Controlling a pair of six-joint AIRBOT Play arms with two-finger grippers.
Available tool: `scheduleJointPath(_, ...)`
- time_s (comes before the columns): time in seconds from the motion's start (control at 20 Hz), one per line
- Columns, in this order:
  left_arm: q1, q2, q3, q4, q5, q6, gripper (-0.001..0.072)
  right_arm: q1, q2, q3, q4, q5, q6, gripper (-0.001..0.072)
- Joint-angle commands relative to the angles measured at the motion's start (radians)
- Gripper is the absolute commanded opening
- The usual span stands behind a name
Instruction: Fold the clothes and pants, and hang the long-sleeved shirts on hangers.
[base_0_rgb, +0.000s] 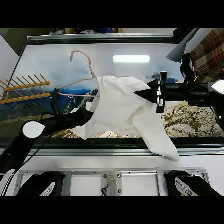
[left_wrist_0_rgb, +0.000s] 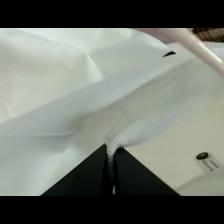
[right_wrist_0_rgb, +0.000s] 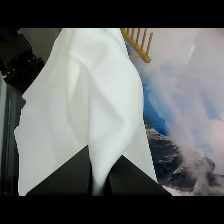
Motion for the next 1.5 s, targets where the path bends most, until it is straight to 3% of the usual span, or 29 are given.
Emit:
scheduleJointPath(0.0, 0.137, 0.063, 0.0, 0.049, -0.063, -0.006, 0.002, -0.001, 0.039, 0.001, 0.0, -0.03, 0.07, 0.0027)
scheduleJointPath(0.3, 0.333, 0.101, 0.0, 0.117, -0.137, 0.0, 0.002, -0.001, 0.076, 0.001, 0.0, -0.026, 0.124, 0.0026)
scheduleJointPath(0.45, 0.375, 0.051, 0.008, 0.117, -0.164, 0.047, 0.002, -0.001, 0.083, 0.001, -0.001, 0.009, 0.136, 0.0026)
scheduleJointPath(0.8, 0.379, -0.12, 0.195, 0.203, -0.2, 0.088, 0.002, 0.0, 0.104, 0.001, 0.0, 0.012, 0.156, 0.0026)
scheduleJointPath(1.45, 0.276, -0.21, 0.264, 0.219, -0.188, 0.103, 0.002, 0.002, 0.111, 0.001, 0.13, -0.022, 0.164, 0.0026)
